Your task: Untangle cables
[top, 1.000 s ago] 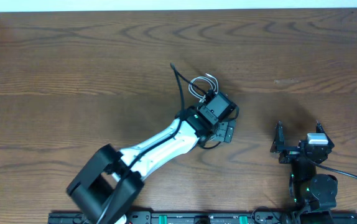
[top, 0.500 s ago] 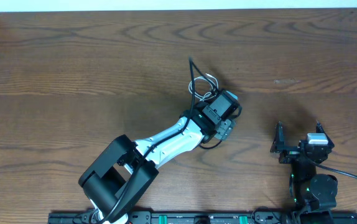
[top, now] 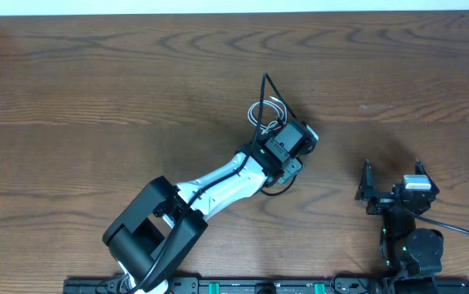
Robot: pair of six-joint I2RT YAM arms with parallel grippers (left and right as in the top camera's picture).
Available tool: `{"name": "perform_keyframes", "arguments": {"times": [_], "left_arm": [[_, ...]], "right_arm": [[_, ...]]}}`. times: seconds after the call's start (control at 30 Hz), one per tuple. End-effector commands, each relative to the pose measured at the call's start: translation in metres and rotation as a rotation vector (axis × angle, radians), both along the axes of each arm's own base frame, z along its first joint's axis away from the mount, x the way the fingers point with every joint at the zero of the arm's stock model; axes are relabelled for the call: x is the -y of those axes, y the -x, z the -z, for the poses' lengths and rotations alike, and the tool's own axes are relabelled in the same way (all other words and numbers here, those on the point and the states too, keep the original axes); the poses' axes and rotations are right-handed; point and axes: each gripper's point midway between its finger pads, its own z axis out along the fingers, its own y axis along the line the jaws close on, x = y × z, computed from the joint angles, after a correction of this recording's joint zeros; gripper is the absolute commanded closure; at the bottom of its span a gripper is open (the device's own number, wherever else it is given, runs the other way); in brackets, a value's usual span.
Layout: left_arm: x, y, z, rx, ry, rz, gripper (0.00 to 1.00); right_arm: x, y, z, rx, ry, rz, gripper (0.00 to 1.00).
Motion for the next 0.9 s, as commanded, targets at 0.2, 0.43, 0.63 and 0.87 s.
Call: {"name": "perform_keyframes", "arguments": {"times": [0.2,0.43,0.63,0.87], "left_arm": [[0.003,0.01,0.01,-0.09,0.055,0.003,0.38],[-0.015,-0.006,0.01,-0.114,0.086,-0.124,0.43],[-0.027,-0.009,0.014,-0.137,0.077,-0.17,0.49],[-0.017,0.003,0.015,-0.207,0.122,-0.128,0.52]], "right_arm": [[0.002,0.0,0.001,0.002,-0.01,0.009,0.01],[0.002,0.0,0.001,0.002,-0.01,0.009,0.01],[0.002,0.0,0.001,0.002,-0.01,0.009,0.01],[0.002,0.0,0.001,0.002,-0.01,0.009,0.01]]}}
